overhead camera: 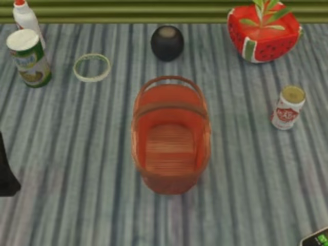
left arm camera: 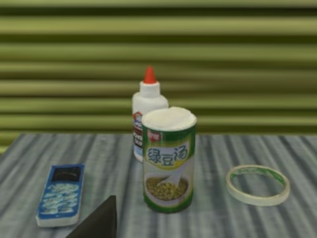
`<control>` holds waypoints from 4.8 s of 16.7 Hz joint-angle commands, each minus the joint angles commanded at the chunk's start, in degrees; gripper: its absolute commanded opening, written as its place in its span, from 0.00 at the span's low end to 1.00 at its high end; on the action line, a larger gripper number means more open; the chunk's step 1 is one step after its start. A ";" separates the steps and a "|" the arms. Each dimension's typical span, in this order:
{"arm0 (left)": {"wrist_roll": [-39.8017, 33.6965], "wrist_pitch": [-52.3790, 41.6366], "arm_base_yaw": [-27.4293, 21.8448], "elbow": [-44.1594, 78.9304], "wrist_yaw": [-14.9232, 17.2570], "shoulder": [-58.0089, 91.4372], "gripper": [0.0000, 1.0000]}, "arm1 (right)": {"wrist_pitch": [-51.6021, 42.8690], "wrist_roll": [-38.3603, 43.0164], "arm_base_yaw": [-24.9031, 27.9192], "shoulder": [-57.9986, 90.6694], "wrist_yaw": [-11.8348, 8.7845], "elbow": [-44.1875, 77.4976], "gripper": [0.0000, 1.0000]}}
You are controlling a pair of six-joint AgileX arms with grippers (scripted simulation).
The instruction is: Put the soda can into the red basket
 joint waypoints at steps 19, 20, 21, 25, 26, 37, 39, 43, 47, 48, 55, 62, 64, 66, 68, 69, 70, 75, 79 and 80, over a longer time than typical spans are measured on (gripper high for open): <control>0.00 0.00 0.00 0.00 0.00 0.00 1.00 | -45.01 -19.62 6.81 77.10 0.05 64.83 1.00; 0.00 0.00 0.00 0.00 0.00 0.00 1.00 | -48.46 -21.14 7.26 83.53 0.14 70.14 1.00; 0.00 0.00 0.00 0.00 0.00 0.00 1.00 | -51.75 -22.60 7.69 89.77 0.22 75.35 1.00; 0.00 0.00 0.00 0.00 0.00 0.00 1.00 | -62.69 -27.60 9.21 111.47 0.40 94.15 1.00; 0.00 0.00 0.00 0.00 0.00 0.00 1.00 | -64.79 -28.61 9.53 115.81 0.40 98.03 1.00; 0.00 0.00 0.00 0.00 0.00 0.00 1.00 | -71.28 -31.97 10.44 129.69 0.23 111.10 1.00; 0.00 0.00 0.00 0.00 0.00 0.00 1.00 | -70.28 -32.10 10.62 129.90 0.22 110.24 1.00; 0.00 0.00 0.00 0.00 0.00 0.00 1.00 | -64.08 -32.00 10.78 131.26 0.23 105.48 1.00; 0.00 0.00 0.00 0.00 0.00 0.00 1.00 | -61.42 -31.95 10.83 131.96 0.24 103.44 1.00; 0.00 0.00 0.00 0.00 0.00 0.00 1.00 | -61.42 -31.95 10.83 131.96 0.24 103.44 1.00; 0.00 0.00 0.00 0.00 0.00 0.00 1.00 | -61.42 -31.95 10.83 131.96 0.24 103.44 0.55; 0.00 0.00 0.00 0.00 0.00 0.00 1.00 | -61.42 -31.95 10.83 131.96 0.24 103.44 0.02; 0.00 0.00 0.00 0.00 0.00 0.00 1.00 | -61.42 -31.95 10.83 131.96 0.24 103.44 0.00; 0.00 0.00 0.00 0.00 0.00 0.00 1.00 | -61.42 -31.95 10.83 131.96 0.24 103.44 0.00; 0.00 0.00 0.00 0.00 0.00 0.00 1.00 | -61.42 -31.95 10.83 131.96 0.24 103.44 0.00; 0.00 0.00 0.00 0.00 0.00 0.00 1.00 | -61.42 -31.95 10.83 131.96 0.24 103.44 0.00; 0.00 0.00 0.00 0.00 0.00 0.00 1.00 | -61.42 -31.95 10.83 131.96 0.24 103.44 0.00; 0.00 0.00 0.00 0.00 0.00 0.00 1.00 | -57.82 -30.90 11.26 131.57 -2.23 102.47 0.00; 0.00 0.00 0.00 0.00 0.00 0.00 1.00 | -44.49 -26.83 12.53 130.41 -10.46 98.96 0.00; 0.00 0.00 0.00 0.00 0.00 0.00 1.00 | -39.69 -25.38 12.89 130.00 -13.20 97.72 0.00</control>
